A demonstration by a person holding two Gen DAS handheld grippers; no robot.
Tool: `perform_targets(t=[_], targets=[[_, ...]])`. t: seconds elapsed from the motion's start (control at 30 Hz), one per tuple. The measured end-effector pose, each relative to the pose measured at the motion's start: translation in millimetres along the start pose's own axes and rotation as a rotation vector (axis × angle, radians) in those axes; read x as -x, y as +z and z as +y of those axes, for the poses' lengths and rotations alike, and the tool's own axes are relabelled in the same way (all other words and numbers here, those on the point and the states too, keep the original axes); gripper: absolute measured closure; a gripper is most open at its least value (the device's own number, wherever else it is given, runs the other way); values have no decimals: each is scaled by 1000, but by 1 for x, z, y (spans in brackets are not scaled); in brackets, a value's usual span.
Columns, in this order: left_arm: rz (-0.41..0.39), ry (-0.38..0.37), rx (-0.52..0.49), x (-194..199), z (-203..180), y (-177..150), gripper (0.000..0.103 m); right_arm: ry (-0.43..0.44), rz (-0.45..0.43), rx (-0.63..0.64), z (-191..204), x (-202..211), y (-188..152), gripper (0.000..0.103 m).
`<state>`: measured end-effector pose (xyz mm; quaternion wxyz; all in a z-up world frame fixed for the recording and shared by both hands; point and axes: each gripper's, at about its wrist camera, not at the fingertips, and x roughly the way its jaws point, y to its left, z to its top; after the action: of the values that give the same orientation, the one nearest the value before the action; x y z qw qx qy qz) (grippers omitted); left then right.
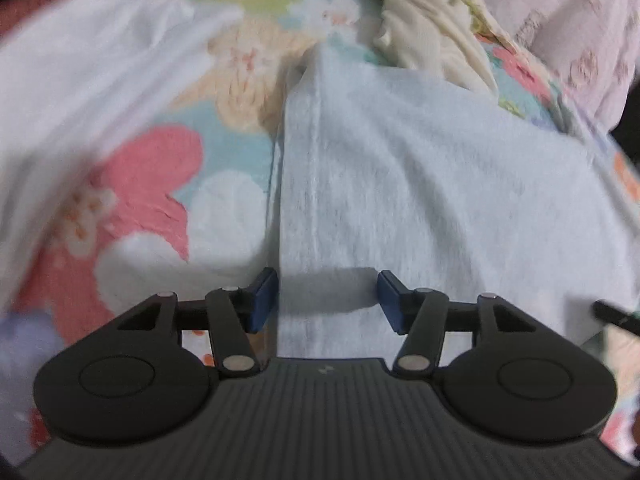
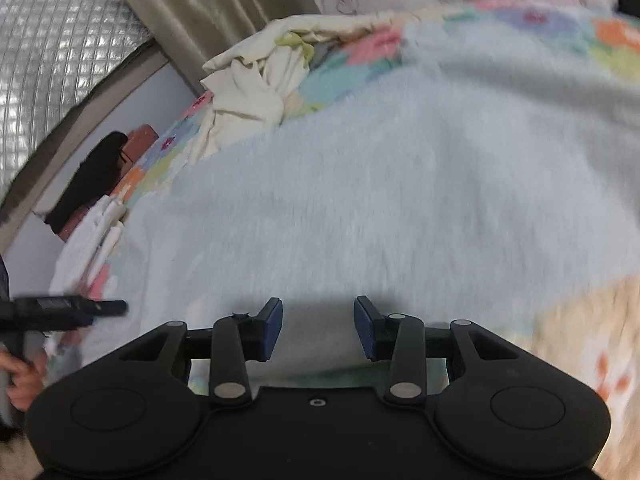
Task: Fold clothes
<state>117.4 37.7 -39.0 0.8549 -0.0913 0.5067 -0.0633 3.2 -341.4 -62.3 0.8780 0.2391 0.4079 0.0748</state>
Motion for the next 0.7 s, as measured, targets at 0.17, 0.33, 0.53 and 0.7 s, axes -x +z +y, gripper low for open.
perform_targets(t=[0.17, 0.33, 0.53, 0.7], targets=[[53, 67, 51, -5, 8, -16, 2, -24, 24, 31, 4, 8, -4, 55], [-55, -96, 75, 15, 10, -16, 99, -33, 36, -21, -10, 11, -17, 55], [-205, 27, 68, 61, 9, -37, 99, -8, 31, -29, -18, 15, -24, 54], [-31, 187, 12, 24, 4, -34, 100, 61, 19, -112, -38, 13, -26, 55]])
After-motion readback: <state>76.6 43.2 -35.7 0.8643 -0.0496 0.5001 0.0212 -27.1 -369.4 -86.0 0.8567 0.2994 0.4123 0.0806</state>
